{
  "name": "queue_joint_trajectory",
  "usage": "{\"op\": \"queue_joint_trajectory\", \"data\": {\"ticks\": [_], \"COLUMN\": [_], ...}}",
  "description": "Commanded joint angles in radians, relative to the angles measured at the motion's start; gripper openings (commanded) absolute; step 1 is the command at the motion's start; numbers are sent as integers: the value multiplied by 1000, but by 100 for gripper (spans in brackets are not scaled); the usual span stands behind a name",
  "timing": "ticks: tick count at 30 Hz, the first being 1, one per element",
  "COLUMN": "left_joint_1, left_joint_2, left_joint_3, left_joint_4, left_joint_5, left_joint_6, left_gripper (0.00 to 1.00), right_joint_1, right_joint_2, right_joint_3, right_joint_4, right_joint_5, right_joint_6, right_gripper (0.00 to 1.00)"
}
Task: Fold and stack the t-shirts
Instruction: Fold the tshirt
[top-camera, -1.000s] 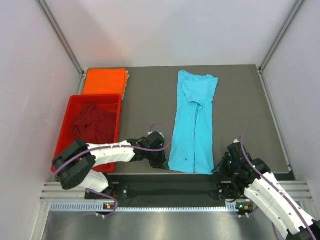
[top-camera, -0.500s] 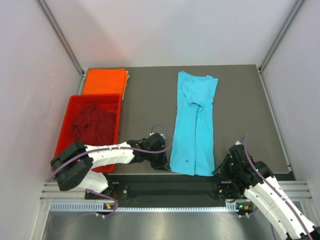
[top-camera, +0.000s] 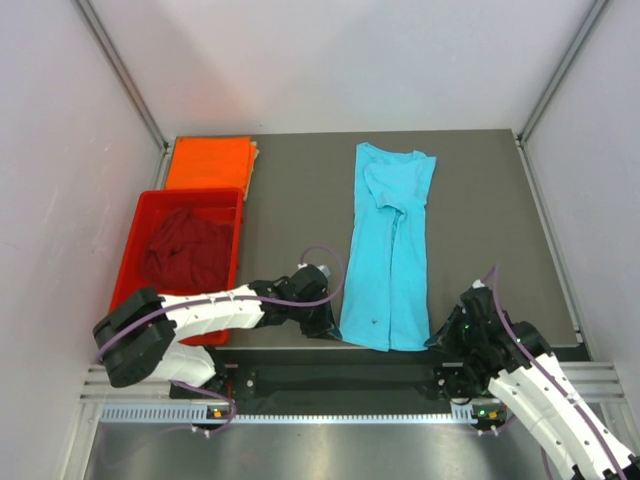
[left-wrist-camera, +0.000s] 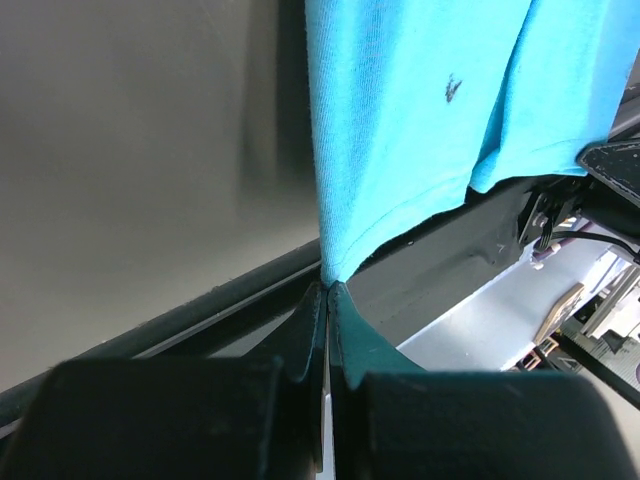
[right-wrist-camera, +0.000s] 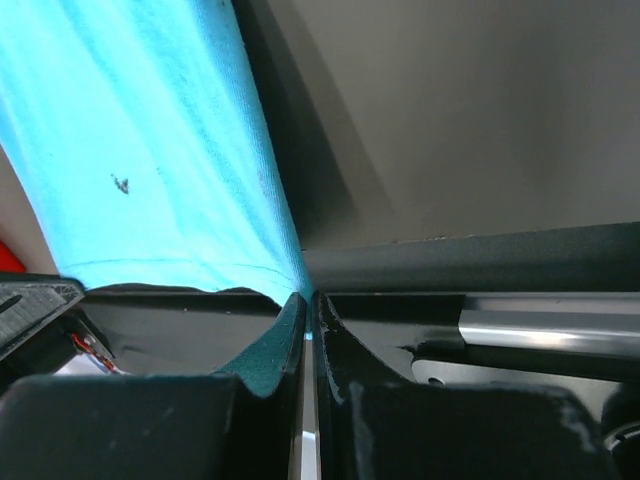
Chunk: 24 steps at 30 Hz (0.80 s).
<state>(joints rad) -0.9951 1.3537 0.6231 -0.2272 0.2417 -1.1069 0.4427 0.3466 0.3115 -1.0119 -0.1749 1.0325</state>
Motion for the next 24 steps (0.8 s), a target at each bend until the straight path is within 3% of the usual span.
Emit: {"op": "queue_joint_trajectory", "data": {"ticks": [1, 24], "left_joint_1": [-5, -5], "left_joint_2": [-31, 13], "left_joint_3": [10, 13], "left_joint_4": [-14, 0], "left_joint_5": [-9, 4], "left_joint_6": [-2, -1], "left_gripper": [0, 0], "right_joint_1": [13, 13], "right_joint_2": [-8, 29], "right_joint_3": [38, 18], "right_joint_4": [-33, 9], "right_joint_5": [-6, -11], "right_joint_6": [3, -14], "right_gripper": [0, 0]}}
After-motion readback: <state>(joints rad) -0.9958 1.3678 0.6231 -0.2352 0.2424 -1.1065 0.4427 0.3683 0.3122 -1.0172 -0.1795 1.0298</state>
